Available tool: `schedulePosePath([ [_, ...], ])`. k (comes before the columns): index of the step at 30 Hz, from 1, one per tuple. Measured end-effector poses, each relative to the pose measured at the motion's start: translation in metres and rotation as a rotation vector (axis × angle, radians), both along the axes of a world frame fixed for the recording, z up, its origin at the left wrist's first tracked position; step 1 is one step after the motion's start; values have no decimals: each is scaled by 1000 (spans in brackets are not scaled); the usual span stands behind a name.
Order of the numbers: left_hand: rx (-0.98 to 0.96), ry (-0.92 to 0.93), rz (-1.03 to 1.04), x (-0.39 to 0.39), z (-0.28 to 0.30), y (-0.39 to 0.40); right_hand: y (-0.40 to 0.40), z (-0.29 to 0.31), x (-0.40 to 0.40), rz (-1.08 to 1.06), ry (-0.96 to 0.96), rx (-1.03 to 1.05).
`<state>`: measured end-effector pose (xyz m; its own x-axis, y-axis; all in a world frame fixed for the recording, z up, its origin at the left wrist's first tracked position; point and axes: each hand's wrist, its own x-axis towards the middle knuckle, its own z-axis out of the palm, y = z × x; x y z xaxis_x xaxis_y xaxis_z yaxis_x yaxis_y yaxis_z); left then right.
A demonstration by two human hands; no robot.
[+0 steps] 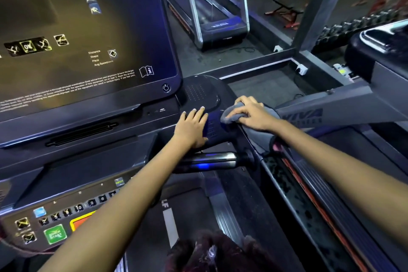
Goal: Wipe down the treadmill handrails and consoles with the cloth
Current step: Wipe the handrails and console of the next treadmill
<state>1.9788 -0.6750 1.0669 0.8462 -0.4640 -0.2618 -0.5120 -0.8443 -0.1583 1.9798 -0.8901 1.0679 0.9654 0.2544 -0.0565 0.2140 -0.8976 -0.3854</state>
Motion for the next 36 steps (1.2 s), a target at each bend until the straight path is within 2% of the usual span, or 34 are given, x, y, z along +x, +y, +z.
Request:
schedulePosePath([
  [2,2,29,-28,7,5,4,-9,-2,-19,17,6,24],
  [7,-152,114,-62,21,14,15,-20,-11,-37,40,8,33],
  [11,-259,30,-50,21,12,12,-9,-13,-6,-66,-1,116],
  [15,-172,-101,-59,20,8,-2,-5,-15,4,-218,11,319],
  [20,-117,-128,-59,24,7,-10,-22,-5,-44,-204,127,435],
  [25,-107,-119,-66,28,8,-12,-44,-2,-87,-176,211,450],
  [30,-128,-115,-142,40,9,-30,-26,-5,-64,-249,87,419],
  [33,-136,-18,-273,45,5,-45,-20,-7,-59,-271,68,394],
  [36,-132,68,-304,48,-5,-53,-29,-6,-82,-247,145,405],
])
